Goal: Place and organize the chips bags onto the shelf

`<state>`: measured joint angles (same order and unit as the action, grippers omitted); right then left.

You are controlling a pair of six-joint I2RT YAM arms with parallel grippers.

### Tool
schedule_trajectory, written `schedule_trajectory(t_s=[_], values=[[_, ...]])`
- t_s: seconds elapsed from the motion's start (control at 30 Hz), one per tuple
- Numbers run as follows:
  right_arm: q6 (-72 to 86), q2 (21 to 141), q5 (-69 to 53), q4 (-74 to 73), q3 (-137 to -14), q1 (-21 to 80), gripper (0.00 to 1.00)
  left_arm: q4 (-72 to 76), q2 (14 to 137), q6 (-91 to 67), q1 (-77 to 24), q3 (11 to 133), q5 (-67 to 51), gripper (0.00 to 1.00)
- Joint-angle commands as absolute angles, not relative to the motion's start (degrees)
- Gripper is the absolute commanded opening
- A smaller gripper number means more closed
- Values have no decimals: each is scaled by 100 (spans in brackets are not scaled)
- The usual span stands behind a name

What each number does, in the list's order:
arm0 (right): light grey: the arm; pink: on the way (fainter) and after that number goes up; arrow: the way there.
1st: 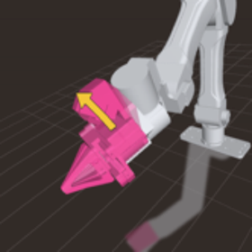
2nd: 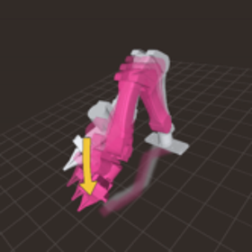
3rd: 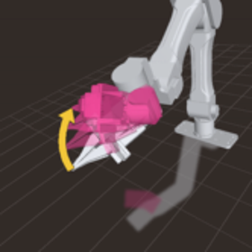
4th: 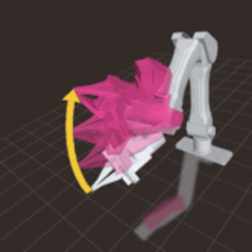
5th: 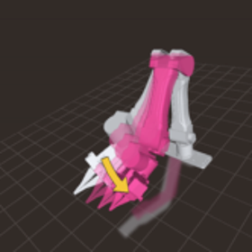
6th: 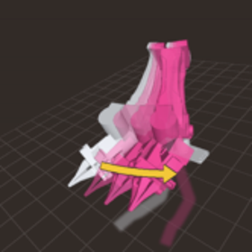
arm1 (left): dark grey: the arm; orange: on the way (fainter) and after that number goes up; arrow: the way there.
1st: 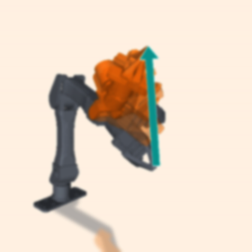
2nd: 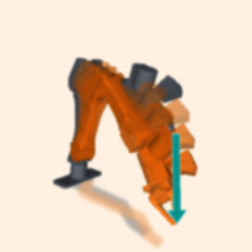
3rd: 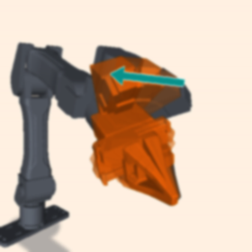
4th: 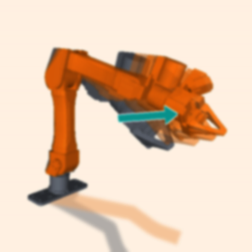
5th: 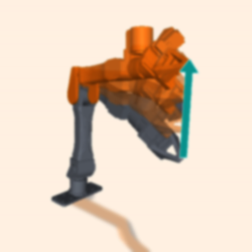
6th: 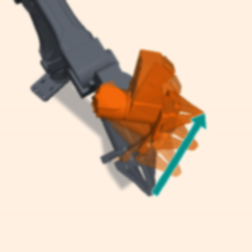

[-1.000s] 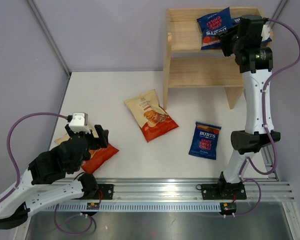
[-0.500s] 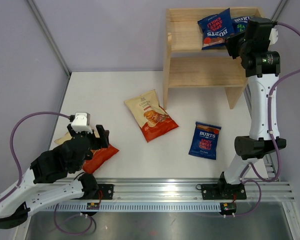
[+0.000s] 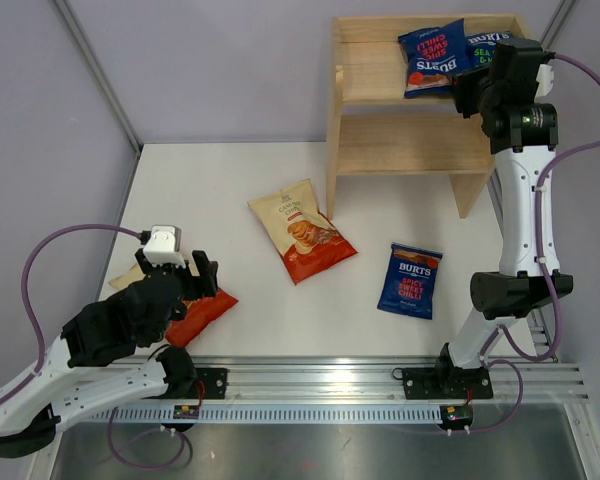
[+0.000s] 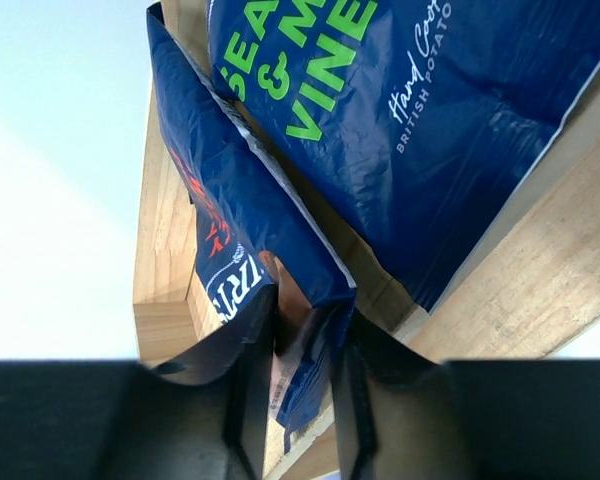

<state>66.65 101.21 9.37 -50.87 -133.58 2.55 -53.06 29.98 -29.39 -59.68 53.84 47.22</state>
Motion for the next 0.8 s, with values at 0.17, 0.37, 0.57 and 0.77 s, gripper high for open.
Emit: schedule_trajectory(t_s=[0.17, 0.37, 0.57, 0.77], values=[[6390, 10063, 791, -5220, -13771, 167, 56, -5150, 2953, -2892, -5977, 5370, 4825, 79], [6240, 9765, 765, -5160, -13308, 141, 69, -5159, 3006, -2900, -5977, 5414, 4816, 78], [6170, 9536, 686, -5115, -13113, 97, 76, -5142, 3094, -2927, -5977, 5440, 4781, 78], [6003, 9194, 598, -5036, -12815, 44, 95, -5071, 3208, -2953, -5977, 5519, 4641, 80]])
